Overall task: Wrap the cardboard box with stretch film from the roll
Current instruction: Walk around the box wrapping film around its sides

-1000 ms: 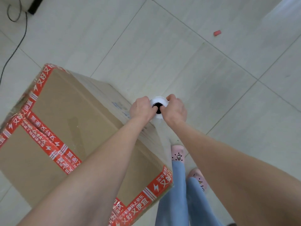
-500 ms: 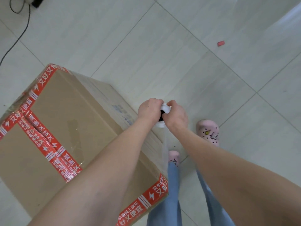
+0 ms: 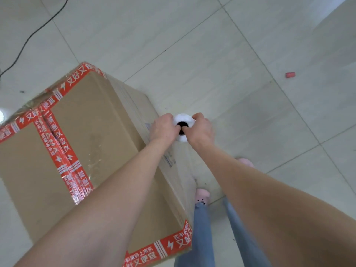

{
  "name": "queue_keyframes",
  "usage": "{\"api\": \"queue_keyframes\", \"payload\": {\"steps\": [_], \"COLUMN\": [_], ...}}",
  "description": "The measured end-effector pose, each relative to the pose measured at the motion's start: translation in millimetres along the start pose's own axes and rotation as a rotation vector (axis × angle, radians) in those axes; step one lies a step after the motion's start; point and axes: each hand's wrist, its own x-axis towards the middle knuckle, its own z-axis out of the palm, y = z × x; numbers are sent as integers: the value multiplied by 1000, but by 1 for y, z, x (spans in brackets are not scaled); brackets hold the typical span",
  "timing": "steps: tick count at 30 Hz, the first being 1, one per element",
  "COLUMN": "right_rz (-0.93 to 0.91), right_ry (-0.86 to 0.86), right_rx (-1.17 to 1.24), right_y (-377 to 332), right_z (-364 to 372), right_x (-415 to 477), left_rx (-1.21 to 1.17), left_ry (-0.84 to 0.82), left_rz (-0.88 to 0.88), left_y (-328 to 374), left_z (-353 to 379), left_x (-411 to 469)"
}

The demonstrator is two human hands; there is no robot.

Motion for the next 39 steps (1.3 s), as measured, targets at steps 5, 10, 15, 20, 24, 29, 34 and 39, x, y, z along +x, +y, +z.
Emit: {"api": "queue_keyframes", "payload": {"steps": [5,10,15,20,24,29,34,39], "right_rz": [-45,-151,-273,-306,-352,-345,-385,-465], "right_ry": [28,6,14,12,-29,-52,-69,-103], "right_rx": [-56,-149,-150,-291,-421,-456,-515,-510], "right_y": [-2,-16,-39,-58,-69,-74,-88,-103], "right_z": [-2,-8,-8,-9,-12,-14,-18,-15], "right_x": [7,16,28,38,39,45,61,70], "left_rx": [143,185,-50,-237,2,113,133,-74], "left_ry": [5,91,134,143,159,113,125,112], "left_rz": [240,145,-141,-277,32,41,61,-139], "left_y": [10,12,3,4,15,21,22,11], "left_z": [1,-6,-14,-26,-34,-44,-50,-61], "left_x": [8,22,28,31,31,40,56,70]}}
